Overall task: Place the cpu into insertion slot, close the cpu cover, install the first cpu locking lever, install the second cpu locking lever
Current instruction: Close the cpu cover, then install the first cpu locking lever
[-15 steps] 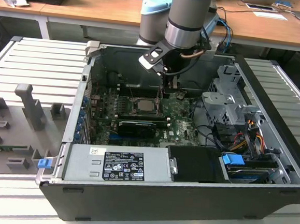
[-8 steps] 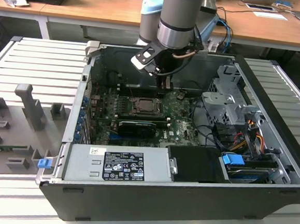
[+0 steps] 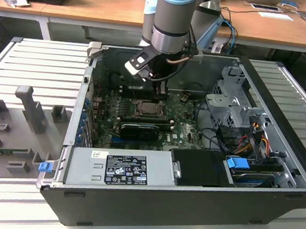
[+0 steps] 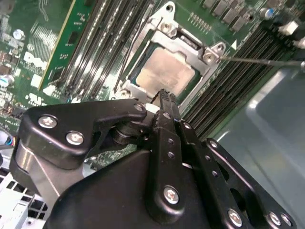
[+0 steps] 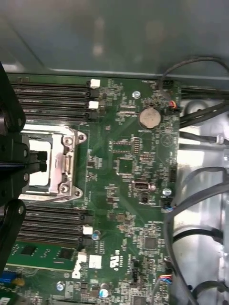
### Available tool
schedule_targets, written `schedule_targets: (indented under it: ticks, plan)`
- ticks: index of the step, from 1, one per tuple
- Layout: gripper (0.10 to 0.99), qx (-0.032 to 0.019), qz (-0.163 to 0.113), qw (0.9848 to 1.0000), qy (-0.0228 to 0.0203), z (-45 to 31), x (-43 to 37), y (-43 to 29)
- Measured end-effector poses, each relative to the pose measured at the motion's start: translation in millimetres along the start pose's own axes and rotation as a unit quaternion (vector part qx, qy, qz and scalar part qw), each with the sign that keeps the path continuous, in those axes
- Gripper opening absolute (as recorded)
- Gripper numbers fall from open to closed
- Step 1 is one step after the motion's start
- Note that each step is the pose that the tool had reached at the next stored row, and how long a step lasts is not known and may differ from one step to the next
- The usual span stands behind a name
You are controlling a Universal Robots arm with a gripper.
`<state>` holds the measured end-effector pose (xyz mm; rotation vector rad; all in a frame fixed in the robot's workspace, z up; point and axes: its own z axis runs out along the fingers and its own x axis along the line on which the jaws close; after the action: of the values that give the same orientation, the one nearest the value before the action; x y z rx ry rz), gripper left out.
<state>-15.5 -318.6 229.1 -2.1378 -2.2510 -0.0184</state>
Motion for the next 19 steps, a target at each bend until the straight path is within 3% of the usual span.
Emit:
schedule_targets:
  ticks: [6,19]
  plan:
    - [0.106,-0.0001,0.0,1.0,0.0,0.9,0.6,-11.9]
    - [0.106,-0.0001,0.0,1.0,0.0,1.4,1.0,-20.2]
